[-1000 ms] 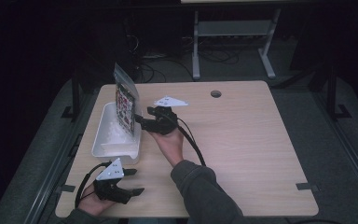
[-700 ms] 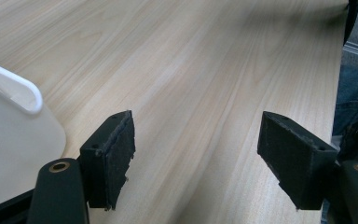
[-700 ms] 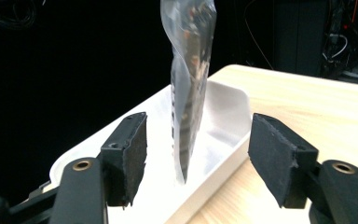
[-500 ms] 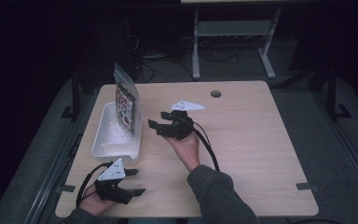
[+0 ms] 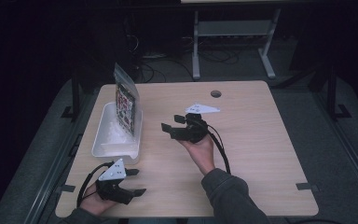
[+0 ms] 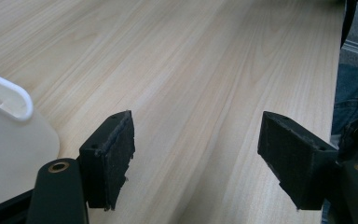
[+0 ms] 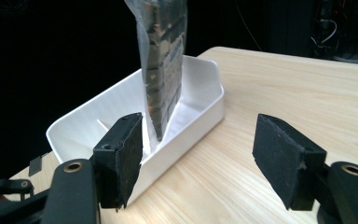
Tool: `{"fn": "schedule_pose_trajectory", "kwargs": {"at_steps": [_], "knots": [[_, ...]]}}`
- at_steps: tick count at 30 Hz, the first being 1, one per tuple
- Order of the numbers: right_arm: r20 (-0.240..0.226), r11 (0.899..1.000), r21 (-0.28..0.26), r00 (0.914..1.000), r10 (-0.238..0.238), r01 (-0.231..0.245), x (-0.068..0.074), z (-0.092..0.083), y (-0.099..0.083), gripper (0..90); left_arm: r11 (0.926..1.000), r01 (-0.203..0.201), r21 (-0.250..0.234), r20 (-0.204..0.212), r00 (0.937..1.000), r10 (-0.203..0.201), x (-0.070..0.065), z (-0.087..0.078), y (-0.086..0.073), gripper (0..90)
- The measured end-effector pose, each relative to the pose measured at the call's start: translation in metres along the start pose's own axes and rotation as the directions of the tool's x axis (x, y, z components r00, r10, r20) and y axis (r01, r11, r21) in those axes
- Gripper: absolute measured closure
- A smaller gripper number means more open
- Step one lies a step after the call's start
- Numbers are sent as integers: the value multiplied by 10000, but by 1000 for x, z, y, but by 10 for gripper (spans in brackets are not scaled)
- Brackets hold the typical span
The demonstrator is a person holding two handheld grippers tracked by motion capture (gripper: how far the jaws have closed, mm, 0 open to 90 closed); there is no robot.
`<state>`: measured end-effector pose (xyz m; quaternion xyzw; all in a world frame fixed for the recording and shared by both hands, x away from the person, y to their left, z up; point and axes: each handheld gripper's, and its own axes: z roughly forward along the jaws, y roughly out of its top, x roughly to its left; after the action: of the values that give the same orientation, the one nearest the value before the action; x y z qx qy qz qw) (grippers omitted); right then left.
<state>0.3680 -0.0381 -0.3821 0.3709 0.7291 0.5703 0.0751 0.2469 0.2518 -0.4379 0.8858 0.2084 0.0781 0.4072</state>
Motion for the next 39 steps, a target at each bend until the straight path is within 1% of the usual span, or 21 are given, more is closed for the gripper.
{"fn": "schedule_pose_trajectory", "kwargs": {"at_steps": [5, 7, 10, 11, 14, 16, 17, 19, 20, 21, 23, 30, 37, 39], "knots": [[8, 9999, 22, 9999, 149, -149, -7, -10, -3, 327, 10000, -33, 21, 6, 10000, 33, 0, 0, 0, 261], [43, 9997, 141, 9998, 199, -200, -13, -18, -6, 325, 10000, -45, 30, 12, 10000, 45, 0, 0, 0, 256], [111, 9995, 174, 9996, 277, -279, -17, -23, -9, 324, 10000, -41, 23, 10, 10000, 41, 0, 1, 1, 252], [170, 9991, 197, 9992, 365, -368, -21, -28, -12, 322, 10000, -46, 52, -3, 10000, 46, 0, 1, 1, 250], [168, 9988, 204, 9989, 438, -442, -26, -36, -16, 319, 10000, -35, 66, -12, 10000, 35, -1, 1, 1, 244], [132, 9988, 196, 9989, 443, -446, -27, -38, -17, 318, 10000, -31, 66, -20, 10000, 32, -1, 1, 1, 242], [91, 9987, 270, 9990, 437, -440, -30, -44, -20, 315, 10000, -26, 62, -19, 10000, 26, -1, 1, 1, 240], [110, 9986, 266, 9989, 463, -466, -31, -46, -21, 315, 10000, -4, 56, -22, 10000, 4, 0, 2, 1, 240], [88, 9984, 313, 9989, 471, -473, -33, -51, -24, 315, 10000, 21, 64, -18, 10000, -21, 0, 2, 1, 239], [88, 9984, 313, 9989, 471, -473, -33, -51, -24, 315, 10000, 21, 64, -18, 10000, -21, 0, 2, 1, 238], [155, 9984, 368, 9990, 413, -419, -36, -59, -28, 320, 10000, 8, 80, -11, 10000, -7, -1, 2, 1, 238], [178, 9978, 520, 9990, 412, -421, -44, -75, -36, 310, 10000, -1, 98, -17, 10000, 1, -1, 3, 1, 238], [170, 9967, 611, 9985, 521, -530, -51, -87, -40, 299, 9999, -15, 99, -8, 10000, 15, -1, 3, 1, 238], [210, 9962, 678, 9983, 539, -552, -53, -94, -40, 296, 9999, -10, 100, -5, 10000, 10, 0, 3, 1, 238]]}}
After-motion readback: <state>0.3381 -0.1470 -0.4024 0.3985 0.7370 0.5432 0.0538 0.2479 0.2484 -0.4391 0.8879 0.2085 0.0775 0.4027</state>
